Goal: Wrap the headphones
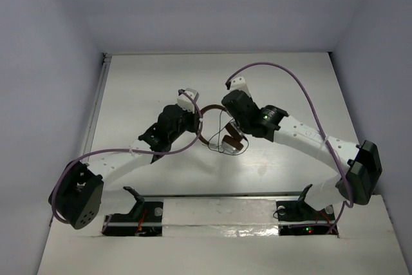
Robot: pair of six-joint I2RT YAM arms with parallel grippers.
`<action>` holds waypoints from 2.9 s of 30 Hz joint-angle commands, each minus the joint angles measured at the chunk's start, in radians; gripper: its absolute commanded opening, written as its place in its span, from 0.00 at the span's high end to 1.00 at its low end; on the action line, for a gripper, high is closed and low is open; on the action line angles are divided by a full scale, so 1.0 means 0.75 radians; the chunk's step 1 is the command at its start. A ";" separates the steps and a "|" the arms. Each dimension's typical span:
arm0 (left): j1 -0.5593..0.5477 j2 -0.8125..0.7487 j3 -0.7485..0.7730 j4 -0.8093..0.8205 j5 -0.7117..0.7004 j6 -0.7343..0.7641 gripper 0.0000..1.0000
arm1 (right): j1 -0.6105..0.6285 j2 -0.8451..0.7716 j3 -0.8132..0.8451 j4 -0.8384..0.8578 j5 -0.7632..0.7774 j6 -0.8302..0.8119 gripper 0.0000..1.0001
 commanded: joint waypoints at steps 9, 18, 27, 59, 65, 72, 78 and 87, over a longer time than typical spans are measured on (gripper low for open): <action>0.046 -0.111 0.068 0.156 0.210 -0.146 1.00 | -0.119 -0.243 -0.211 0.348 0.017 0.130 0.89; 0.070 -0.168 0.084 0.212 0.389 -0.220 1.00 | -0.234 -0.349 -0.432 0.687 -0.388 0.122 0.90; 0.144 -0.228 0.098 0.328 0.495 -0.357 1.00 | -0.303 -0.464 -0.643 1.121 -0.729 0.165 0.86; 0.238 -0.326 0.309 0.071 0.148 -0.623 1.00 | -0.303 -0.251 -0.862 1.600 -1.083 0.377 0.82; 0.283 -0.316 0.288 0.116 0.080 -0.727 1.00 | -0.303 -0.214 -0.907 1.658 -1.147 0.439 0.78; 0.295 -0.285 0.284 0.134 -0.012 -0.768 1.00 | -0.303 -0.212 -0.899 1.613 -1.147 0.457 1.00; 0.295 -0.250 0.266 0.112 -0.183 -0.786 1.00 | -0.248 -0.249 -0.883 1.503 -1.124 0.482 1.00; 0.295 -0.181 0.186 0.160 -0.407 -0.821 1.00 | -0.060 -0.255 -0.752 1.243 -1.165 0.435 1.00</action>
